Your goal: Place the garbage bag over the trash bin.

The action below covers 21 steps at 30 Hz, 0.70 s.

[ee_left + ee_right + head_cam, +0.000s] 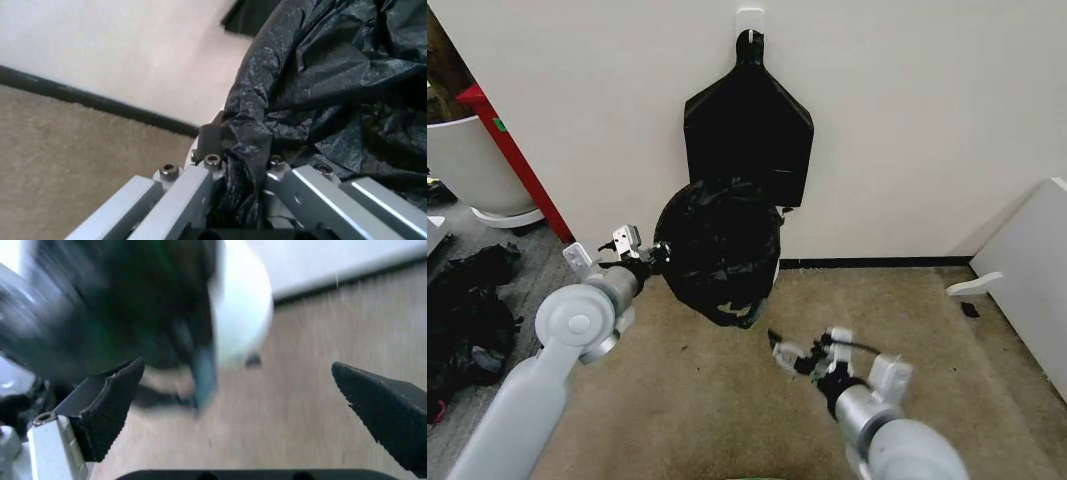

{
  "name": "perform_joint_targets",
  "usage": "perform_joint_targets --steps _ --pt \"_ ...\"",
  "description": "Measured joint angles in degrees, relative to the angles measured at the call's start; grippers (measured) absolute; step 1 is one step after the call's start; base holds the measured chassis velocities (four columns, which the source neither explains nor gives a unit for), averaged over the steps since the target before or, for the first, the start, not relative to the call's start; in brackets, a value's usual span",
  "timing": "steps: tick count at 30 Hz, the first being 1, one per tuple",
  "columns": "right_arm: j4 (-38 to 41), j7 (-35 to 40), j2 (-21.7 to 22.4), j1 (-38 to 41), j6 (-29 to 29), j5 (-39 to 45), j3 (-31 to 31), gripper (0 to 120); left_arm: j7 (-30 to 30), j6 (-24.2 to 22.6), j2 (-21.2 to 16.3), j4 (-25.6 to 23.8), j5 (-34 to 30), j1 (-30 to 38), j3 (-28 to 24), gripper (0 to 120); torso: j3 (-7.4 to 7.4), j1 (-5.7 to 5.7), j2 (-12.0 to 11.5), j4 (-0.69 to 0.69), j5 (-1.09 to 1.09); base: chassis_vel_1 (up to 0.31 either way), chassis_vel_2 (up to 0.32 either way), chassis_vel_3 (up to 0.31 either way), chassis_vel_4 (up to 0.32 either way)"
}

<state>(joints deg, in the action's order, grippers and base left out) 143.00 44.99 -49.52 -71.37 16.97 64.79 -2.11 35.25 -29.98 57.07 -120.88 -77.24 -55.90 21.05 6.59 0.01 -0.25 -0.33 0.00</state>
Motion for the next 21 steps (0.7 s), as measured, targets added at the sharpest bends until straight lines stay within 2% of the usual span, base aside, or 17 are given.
perform_joint_targets --steps 6,8,9,14,16,17,21 --pt "0.49 -3.6 5.2 6.87 2.82 3.81 -5.95 100 -2.12 -1.54 -0.41 -0.24 5.64 -2.07 -1.62 2 0.01 0.0 0.0 0.0 0.01 0.0 0.0 0.0 0.0" --pt "0.51 -6.99 7.2 9.87 3.65 3.88 -6.68 95 -2.82 -1.73 -0.35 -0.2 9.74 -2.32 -3.45 2 0.0 0.0 0.0 0.0 0.01 0.0 0.0 0.0 0.0" --pt "0.51 -6.99 7.2 9.87 3.65 3.88 -6.68 95 -2.82 -1.73 -0.35 -0.2 9.74 -2.32 -3.45 2 0.0 0.0 0.0 0.0 0.01 0.0 0.0 0.0 0.0" --pt "0.5 -12.61 9.57 13.88 6.31 4.27 -4.53 74 -4.11 -2.0 -0.02 1.04 17.96 -1.76 -7.69 2 0.0 0.0 0.0 -0.01 0.02 0.0 0.0 0.0 0.0" --pt "0.49 -13.53 9.92 15.27 7.4 5.59 -3.89 71 -4.26 -2.0 0.06 1.31 19.1 -1.51 -8.67 2 0.0 0.0 0.0 -0.01 0.02 0.0 0.0 0.0 0.0" --pt "0.48 -13.92 10.23 16.74 8.31 7.26 -3.29 64 -4.49 -1.99 0.17 1.56 20.1 -1.26 -9.63 2 0.0 0.0 0.0 -0.01 0.02 0.0 0.0 0.0 0.0" --pt "0.35 -13.16 10.76 26.08 12.51 17.14 -0.02 48 -5.01 -1.68 0.83 2.04 22.46 -0.29 -12.16 2 0.0 0.0 0.0 0.0 0.01 0.0 0.0 0.0 0.0"
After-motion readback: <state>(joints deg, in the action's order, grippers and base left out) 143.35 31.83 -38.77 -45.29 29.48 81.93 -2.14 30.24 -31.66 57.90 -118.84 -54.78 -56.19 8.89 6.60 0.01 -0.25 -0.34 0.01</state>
